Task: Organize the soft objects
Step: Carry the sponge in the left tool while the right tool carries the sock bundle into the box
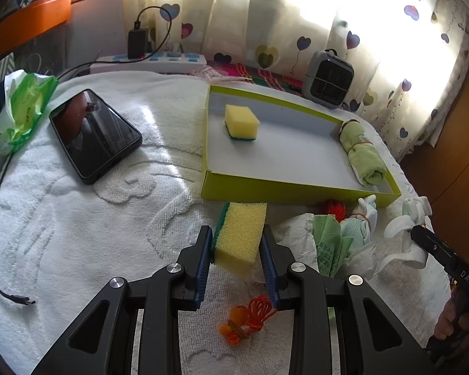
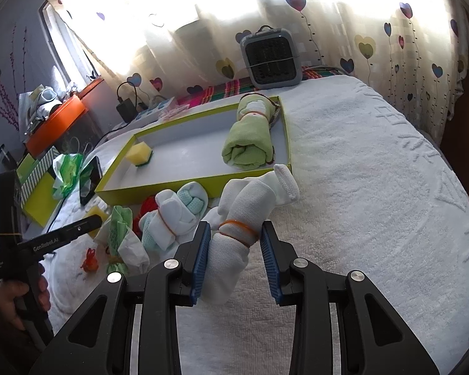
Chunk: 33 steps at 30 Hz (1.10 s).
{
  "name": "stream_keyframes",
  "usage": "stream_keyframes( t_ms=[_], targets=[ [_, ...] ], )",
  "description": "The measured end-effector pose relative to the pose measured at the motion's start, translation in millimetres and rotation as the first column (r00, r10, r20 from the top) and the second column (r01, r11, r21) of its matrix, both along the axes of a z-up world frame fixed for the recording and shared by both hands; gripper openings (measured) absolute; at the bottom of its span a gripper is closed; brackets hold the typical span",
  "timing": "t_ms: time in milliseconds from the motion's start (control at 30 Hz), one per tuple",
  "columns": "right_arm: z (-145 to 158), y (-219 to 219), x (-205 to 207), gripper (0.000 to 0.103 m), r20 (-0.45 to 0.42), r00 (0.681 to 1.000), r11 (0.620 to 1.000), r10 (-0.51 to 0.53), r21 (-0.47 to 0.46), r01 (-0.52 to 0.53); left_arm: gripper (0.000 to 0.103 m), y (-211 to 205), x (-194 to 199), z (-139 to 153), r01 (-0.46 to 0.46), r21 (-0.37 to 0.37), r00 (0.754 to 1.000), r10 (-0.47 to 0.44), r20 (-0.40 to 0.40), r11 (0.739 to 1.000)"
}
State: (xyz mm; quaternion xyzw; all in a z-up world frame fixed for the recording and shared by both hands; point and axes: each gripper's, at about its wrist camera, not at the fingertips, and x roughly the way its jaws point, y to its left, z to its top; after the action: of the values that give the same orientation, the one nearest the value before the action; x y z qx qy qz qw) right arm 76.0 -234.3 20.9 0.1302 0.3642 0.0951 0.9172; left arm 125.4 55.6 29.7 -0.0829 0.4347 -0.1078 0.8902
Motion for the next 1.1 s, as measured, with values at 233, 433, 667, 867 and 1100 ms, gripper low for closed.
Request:
stream_keyframes(
  t_ms=[233, 433, 667, 867, 1100],
  targets=[
    [14, -3, 2, 0.034, 0.033, 0.999, 1.0, -0.003, -0.009, 0.004, 0.029, -3, -1, 12, 0.011, 0.005, 1.0, -0.011, 0.026, 1.0],
    [23, -2, 6, 0.034, 0.056, 0.998, 1.0, 0.01, -0.019, -0.009, 0.029, -7, 1, 23, 0.021, 0.01, 0.999, -0.022, 0.05, 1.0],
    [38, 6, 18, 0.034, 0.087, 0.995, 0.998, 0.048, -0.04, -0.044, 0.029, -11, 10, 37, 0.037, 0.015, 0.996, -0.038, 0.075, 0.999],
    [46, 10, 33, 0.034, 0.091, 0.993, 0.996, 0.076, -0.054, -0.071, 0.029, -17, 19, 46, 0.052, 0.017, 0.994, -0.053, 0.091, 0.999],
    [53, 16, 56, 0.034, 0.092, 0.989, 0.991, 0.115, -0.072, -0.108, 0.029, -23, 34, 48, 0.061, 0.024, 0.994, -0.063, 0.09, 0.998]
  ],
)
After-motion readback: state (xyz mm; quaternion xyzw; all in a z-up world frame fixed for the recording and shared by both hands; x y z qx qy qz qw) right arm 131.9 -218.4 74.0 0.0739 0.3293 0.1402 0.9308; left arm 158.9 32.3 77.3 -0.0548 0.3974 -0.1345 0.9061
